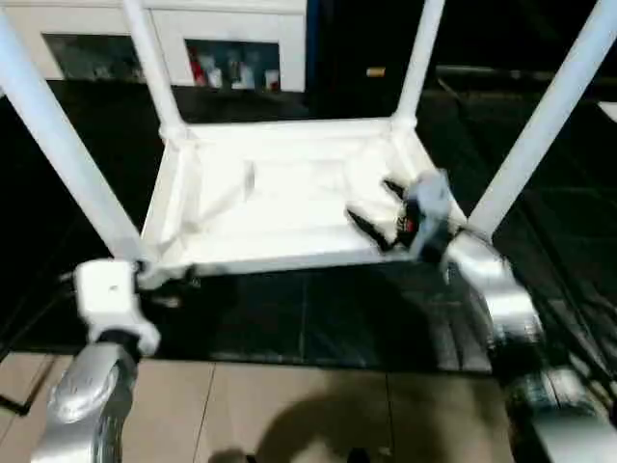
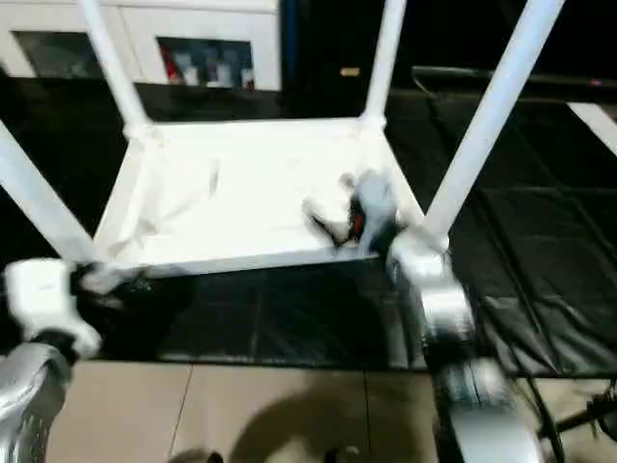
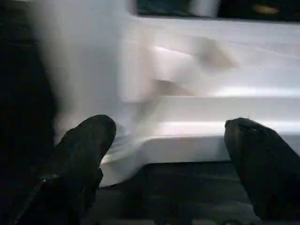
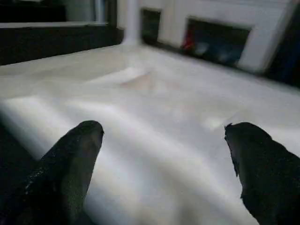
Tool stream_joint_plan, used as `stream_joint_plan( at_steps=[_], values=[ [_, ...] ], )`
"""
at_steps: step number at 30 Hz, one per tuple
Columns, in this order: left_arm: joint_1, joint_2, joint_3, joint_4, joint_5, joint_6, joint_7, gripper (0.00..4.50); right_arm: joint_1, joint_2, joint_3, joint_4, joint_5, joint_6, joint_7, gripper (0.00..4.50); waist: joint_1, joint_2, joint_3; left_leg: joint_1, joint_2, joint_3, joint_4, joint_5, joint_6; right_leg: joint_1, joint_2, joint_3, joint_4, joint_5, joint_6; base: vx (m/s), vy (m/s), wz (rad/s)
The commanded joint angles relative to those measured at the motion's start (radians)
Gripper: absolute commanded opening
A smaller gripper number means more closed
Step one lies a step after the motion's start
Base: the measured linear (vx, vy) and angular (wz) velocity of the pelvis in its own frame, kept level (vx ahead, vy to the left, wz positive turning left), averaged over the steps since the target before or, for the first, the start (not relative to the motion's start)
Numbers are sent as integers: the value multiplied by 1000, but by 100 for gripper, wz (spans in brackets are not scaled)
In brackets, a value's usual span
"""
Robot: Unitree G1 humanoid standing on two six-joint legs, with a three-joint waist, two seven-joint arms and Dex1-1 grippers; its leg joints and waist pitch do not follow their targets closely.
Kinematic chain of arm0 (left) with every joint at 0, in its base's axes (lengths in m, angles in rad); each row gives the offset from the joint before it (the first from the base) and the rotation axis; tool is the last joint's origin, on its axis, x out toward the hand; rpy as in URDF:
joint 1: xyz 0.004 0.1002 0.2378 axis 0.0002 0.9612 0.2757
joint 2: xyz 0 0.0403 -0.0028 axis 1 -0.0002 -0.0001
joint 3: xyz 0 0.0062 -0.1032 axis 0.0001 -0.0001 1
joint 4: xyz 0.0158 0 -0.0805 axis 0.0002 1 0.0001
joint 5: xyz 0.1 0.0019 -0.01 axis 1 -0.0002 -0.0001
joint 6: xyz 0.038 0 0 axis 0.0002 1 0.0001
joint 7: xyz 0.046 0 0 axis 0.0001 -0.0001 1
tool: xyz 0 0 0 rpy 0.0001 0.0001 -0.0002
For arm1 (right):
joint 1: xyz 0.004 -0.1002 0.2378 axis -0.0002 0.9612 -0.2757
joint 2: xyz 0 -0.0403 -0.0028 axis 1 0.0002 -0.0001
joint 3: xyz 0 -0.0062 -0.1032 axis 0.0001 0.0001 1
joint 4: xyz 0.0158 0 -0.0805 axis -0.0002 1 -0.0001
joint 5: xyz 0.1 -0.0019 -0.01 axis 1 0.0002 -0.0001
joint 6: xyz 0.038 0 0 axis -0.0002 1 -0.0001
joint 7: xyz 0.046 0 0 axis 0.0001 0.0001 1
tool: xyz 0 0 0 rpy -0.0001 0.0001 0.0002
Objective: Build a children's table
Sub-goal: Rotate table base
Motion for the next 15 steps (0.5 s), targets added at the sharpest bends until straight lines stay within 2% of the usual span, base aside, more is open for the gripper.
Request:
stream_joint_plan(
  at_steps=[1, 2, 3, 5, 6, 7, 10, 11, 12, 14, 15],
  values=[
    [7, -10, 16, -13, 14, -45, 41, 443, 38, -16, 15, -93, 19, 73, 6, 450, 3, 5, -60, 4, 14, 0, -80, -278, 71, 48, -42, 45, -84, -337, -135, 0, 0, 0],
    [6, -14, 19, -13, 15, -54, 48, 443, 56, -19, 20, -117, 20, 89, 5, 450, 7, 4, -60, 0, 13, 1, -80, -273, 65, 48, -43, 46, -81, -321, -137, 0, 0, 0],
    [2, -19, 26, -6, 15, -77, 61, 443, 113, -32, 34, -188, 25, 137, 6, 450, 8, 5, -59, 1, 12, 1, -81, -281, 64, 46, -42, 46, -83, -328, -137, 0, 0, 0],
    [-7, -18, 29, 4, 9, -83, 62, 443, 143, -39, 43, -222, 24, 160, 4, 450, 11, 5, -57, 5, 13, 2, -82, -301, 56, 42, -44, 48, -87, -350, -123, 0, 0, 0],
    [-24, -11, 31, 23, 0, -88, 56, 443, 176, -45, 51, -255, 22, 187, -1, 450, 12, 10, -57, 4, 10, 0, -83, -296, 51, 46, -44, 47, -88, -355, -112, 0, 0, 0],
    [-45, 1, 34, 46, -7, -96, 50, 443, 197, -45, 55, -272, 20, 203, -7, 450, 13, 9, -57, 8, 10, 2, -83, -303, 49, 41, -43, 48, -91, -358, -107, 0, 0, 0],
    [-91, 33, 32, 102, -20, -120, 20, 443, 220, -37, 53, -290, 11, 250, -37, 450, 11, 5, -56, 3, 4, -2, -85, -300, 45, 46, -45, 46, -92, -380, -92, 0, 0, 0],
    [-139, 74, 25, 165, -26, -147, -19, 443, 230, -27, 50, -292, -4, 296, -72, 450, 11, 2, -55, 5, 3, -2, -85, -302, 43, 42, -45, 46, -97, -405, -85, 0, 0, 0],
    [-183, 106, 25, 219, -26, -167, -39, 443, 232, -17, 45, -290, -9, 343, -104, 450, 10, 4, -56, 8, -1, -2, -85, -303, 38, 40, -44, 47, -96, -420, -76, 0, 0, 0],
    [-234, 134, 38, 282, -34, -171, -46, 443, 231, -13, 43, -289, -11, 380, -124, 450, 10, 7, -56, 10, 0, -5, -86, -301, 26, 41, -44, 46, -93, -413, -73, 0, 0, 0],
    [-283, 165, 45, 342, -43, -179, -66, 443, 231, -10, 40, -294, -7, 414, -136, 450, 7, 2, -55, 6, 1, -6, -88, -299, 21, 44, -47, 46, -91, -402, -80, 0, 0, 0]
  ],
)
